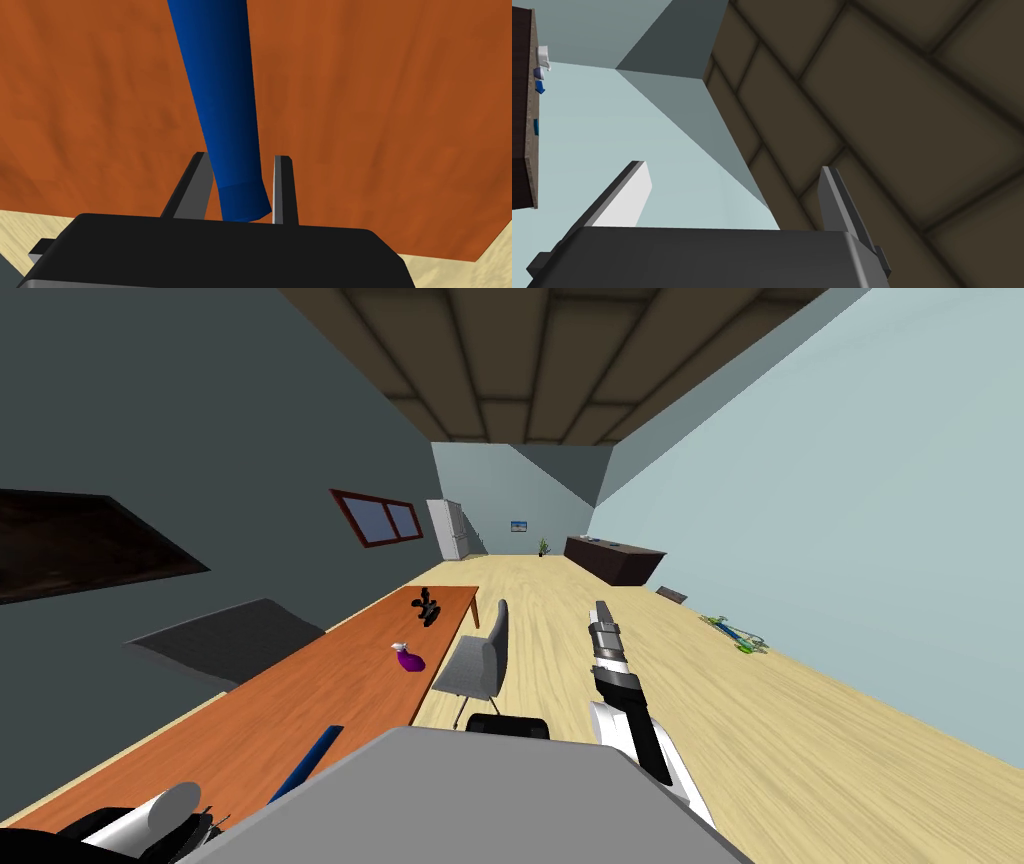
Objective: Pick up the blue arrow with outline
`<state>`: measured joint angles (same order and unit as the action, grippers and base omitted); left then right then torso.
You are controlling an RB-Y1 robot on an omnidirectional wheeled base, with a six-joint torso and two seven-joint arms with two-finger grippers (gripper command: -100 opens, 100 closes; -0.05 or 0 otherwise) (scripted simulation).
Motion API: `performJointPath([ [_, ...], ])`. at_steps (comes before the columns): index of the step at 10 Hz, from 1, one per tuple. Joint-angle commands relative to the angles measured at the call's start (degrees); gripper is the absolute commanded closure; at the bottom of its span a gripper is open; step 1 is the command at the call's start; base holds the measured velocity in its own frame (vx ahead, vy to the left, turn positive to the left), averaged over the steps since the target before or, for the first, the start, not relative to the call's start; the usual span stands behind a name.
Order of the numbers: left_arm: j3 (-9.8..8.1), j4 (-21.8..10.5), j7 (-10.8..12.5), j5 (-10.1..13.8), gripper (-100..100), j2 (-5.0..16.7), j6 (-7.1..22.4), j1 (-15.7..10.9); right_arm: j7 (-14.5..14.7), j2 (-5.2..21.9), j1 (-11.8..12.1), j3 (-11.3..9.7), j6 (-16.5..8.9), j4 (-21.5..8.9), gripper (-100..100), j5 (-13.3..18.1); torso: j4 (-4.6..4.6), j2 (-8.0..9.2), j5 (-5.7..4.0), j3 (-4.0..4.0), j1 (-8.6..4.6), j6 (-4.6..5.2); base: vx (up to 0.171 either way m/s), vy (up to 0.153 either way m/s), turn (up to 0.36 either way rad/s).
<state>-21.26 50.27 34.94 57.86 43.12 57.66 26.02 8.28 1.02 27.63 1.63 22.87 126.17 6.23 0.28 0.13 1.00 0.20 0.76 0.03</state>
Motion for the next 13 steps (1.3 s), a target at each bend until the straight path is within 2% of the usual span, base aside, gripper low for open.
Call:
performJointPath([
  [1, -2.63, 1.65, -0.47, -2.86, 100, -1.77, 2.86, -2.86, 0.00, 0.00, 0.00, 0.00, 0.00, 0.00, 0, 0.00, 0.00, 0.00, 0.00, 0.00, 0.00, 0.00, 0.003, 0.013, 0.357],
  [3, -2.63, 1.65, -0.47, -6.41, 100, -1.77, 3.21, -3.75, 0.00, 0.00, 0.00, 0.00, 0.00, 0.00, 0, 0.00, -0.02, -0.03, 0.06, -0.03, 0.05, -0.02, 0.003, -0.001, 0.077],
  [4, -5.24, 2.89, -1.29, -8.17, 100, -3.44, 5.92, -6.26, 0.00, 0.00, 0.00, 0.00, 0.00, 0.00, 0, 0.00, -0.01, -0.03, 0.04, -0.02, 0.06, 0.01, 0.001, 0.008, 0.493],
  [5, -5.24, 2.89, -1.29, -9.76, 100, -3.44, 6.29, -7.63, 0.00, 0.00, 0.00, 0.00, 0.00, 0.00, 0, 0.00, 0.01, -0.07, 0.06, -0.03, 0.08, 0.07, 0.003, 0.007, -0.016],
  [7, -5.24, 2.89, -1.29, -12.41, 100, -3.44, 6.29, -7.63, 0.00, 0.00, 0.00, 0.00, 0.00, 0.00, 0, 0.00, -0.01, -0.07, 0.05, -0.04, 0.08, 0.02, 0.007, 0.003, -0.016],
  [8, -7.86, 4.14, -2.10, -14.41, 100, -5.12, 9.24, -10.43, 0.00, 0.00, 0.00, 0.00, 0.00, 0.00, 0, 0.00, -0.02, -0.03, 0.04, -0.02, 0.07, -0.03, 0.006, 0.011, 0.377],
  [9, -7.86, 4.14, -2.10, -16.13, 100, -5.12, 9.37, -11.52, 0.00, 0.00, 0.02, 0.01, 0.00, 0.00, 0, 0.00, -0.04, -0.02, 0.04, -0.02, 0.08, -0.14, 0.003, 0.000, 0.204],
  [10, -7.86, 4.14, -2.10, -17.90, 100, -5.12, 9.37, -11.52, 0.00, 0.00, 0.00, 0.00, 0.00, 0.00, 0, 0.00, -0.02, -0.03, 0.06, -0.02, 0.07, -0.02, 0.000, -0.004, -0.051],
  [11, -10.48, 5.38, -2.91, -19.66, 100, -6.79, 11.77, -14.58, 0.00, 0.00, 0.00, 0.00, 0.00, 0.00, 0, 0.00, 0.00, -0.01, 0.02, -0.01, 0.04, 0.01, 0.001, 0.010, 0.292],
  [13, -10.48, 5.38, -2.91, -23.31, 100, -6.79, 12.45, -15.40, 0.00, 0.00, 0.00, 0.00, 0.00, 0.00, 0, 0.00, -0.02, -0.03, 0.02, -0.03, 0.04, -0.04, 0.007, 0.002, 0.086],
])
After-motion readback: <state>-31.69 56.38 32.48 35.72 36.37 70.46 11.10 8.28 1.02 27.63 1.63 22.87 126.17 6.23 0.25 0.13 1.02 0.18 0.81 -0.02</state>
